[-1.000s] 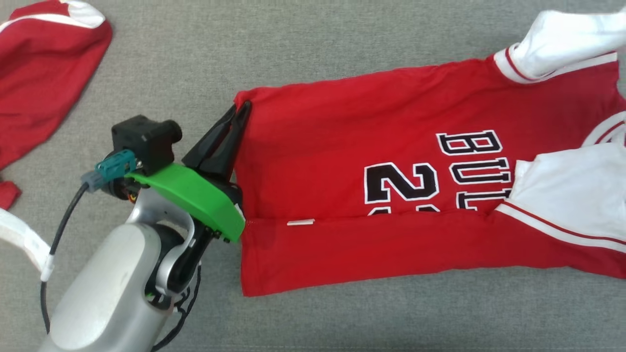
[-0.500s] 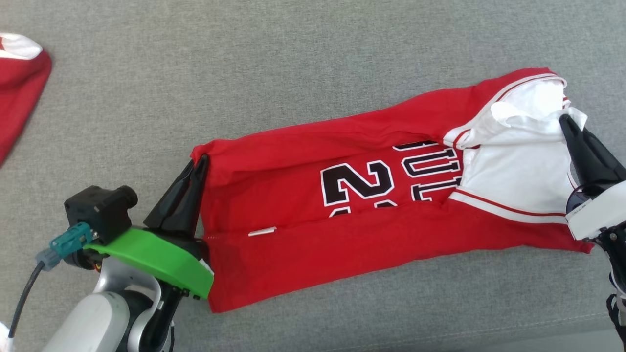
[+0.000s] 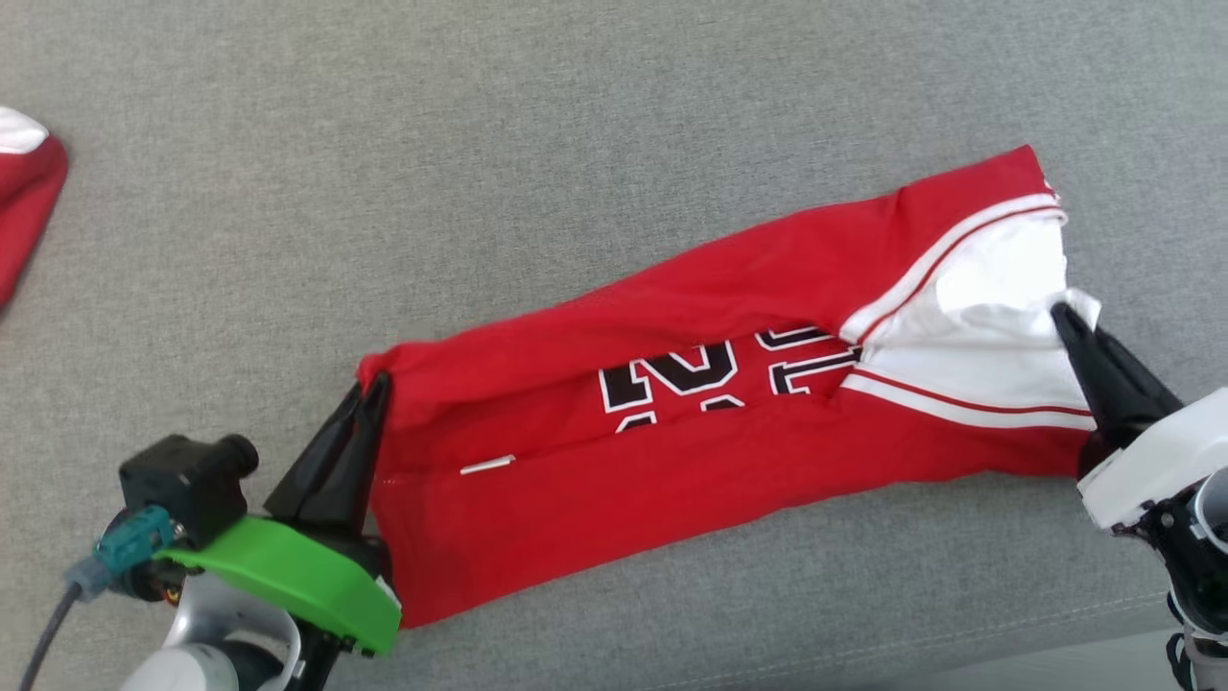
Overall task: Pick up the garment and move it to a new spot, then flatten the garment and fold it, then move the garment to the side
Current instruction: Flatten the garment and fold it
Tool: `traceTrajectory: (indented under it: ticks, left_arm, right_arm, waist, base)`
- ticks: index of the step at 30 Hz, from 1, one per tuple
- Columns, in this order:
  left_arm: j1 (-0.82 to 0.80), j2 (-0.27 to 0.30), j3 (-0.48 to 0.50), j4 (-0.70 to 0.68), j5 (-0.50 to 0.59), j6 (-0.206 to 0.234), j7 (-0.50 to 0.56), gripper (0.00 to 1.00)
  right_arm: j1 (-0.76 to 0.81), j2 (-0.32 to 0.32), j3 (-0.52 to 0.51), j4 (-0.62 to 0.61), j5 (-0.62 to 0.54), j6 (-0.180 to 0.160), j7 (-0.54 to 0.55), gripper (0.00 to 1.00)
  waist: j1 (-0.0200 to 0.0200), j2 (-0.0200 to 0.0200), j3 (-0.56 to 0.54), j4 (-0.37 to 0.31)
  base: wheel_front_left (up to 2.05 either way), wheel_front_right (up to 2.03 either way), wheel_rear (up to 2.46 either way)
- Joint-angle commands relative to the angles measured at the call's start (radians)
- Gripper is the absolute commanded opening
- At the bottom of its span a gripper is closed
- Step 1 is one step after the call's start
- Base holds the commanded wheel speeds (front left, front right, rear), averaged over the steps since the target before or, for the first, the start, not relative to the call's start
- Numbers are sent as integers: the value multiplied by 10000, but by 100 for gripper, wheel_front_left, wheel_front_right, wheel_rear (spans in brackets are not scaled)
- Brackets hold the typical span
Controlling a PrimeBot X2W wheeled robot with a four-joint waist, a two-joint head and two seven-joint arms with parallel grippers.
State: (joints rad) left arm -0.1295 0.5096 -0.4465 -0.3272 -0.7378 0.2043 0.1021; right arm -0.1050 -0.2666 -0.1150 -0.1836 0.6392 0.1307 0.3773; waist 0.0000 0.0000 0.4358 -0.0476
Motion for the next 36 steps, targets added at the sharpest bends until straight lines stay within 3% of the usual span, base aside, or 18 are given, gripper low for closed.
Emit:
traceTrajectory:
  ticks: [1, 2, 5, 9, 14, 17, 21, 26, 27, 28, 31, 36]
  left_arm:
    - [294, 180, -115, 83, 275, 64, -72, 100]
    - [435, 202, -238, 157, 303, 59, -7, 100]
    - [756, 467, -431, 388, 607, 169, 35, 100]
    - [1186, 407, -254, 539, 893, 569, -503, 100]
    - [1283, 226, 210, 686, 1726, 954, -2300, 100]
    - [1157, -270, 356, 1002, 1981, 1017, -3294, 100]
    - [1005, -883, 395, 1653, 2589, 826, -3653, 100]
    - [1194, -1914, 1027, 1903, 3539, 155, -3669, 100]
    - [1227, -2087, 1141, 1938, 3650, -17, -3671, 100]
    - [1291, -2286, 1270, 2043, 3797, -242, -3672, 100]
    - [1464, -2787, 1642, 2305, 4151, -746, -3674, 100]
    - [1698, -3655, 2382, 2728, 4612, -1461, -3675, 100]
  right_arm:
    - [95, -117, 60, 138, -244, 0, 88, 82]
    - [132, -138, 128, 248, -325, 0, 189, 100]
    - [5, -222, 167, 391, -595, 0, 377, 100]
    - [-394, -173, -67, 354, -739, 0, 604, 100]
    - [-1206, -153, -311, 926, -1504, 0, 1063, 100]
    - [-1666, -202, -120, 1581, -2087, 0, 1454, 100]
    - [-2106, -220, -61, 2675, -2678, 0, 1983, 100]
    - [-2299, 99, -136, 3986, -2760, -8, 2764, 100]
    - [-2345, 201, -174, 4105, -2525, 0, 2795, 41]
    - [-2447, 277, -200, 4143, -2230, 6, 2672, 0]
    - [-2625, 92, -578, 4104, -1672, 3, 2236, 0]
    - [-2720, -854, -2559, 4196, -1861, -8, 2036, 0]
  waist:
    - [0, 0, -40, -60]
    - [0, 0, -56, -70]
    - [0, 0, -96, -94]
    - [0, 0, -97, -77]
    - [0, 0, 1, 15]
    - [0, 0, 1, 175]
    - [0, 0, -50, 464]
    - [0, 0, -170, 789]
    - [0, 0, -196, 835]
    - [0, 0, -244, 899]
    - [0, 0, -417, 1013]
    - [0, 0, -862, 1201]
  base:
    - [0, 0, 0]
    - [0, 0, 0]
    - [0, 0, 0]
    - [0, 0, 0]
    - [0, 0, 0]
    - [0, 0, 0]
    - [0, 0, 0]
    - [0, 0, 0]
    - [0, 0, 0]
    - [0, 0, 0]
    - [0, 0, 0]
    - [0, 0, 0]
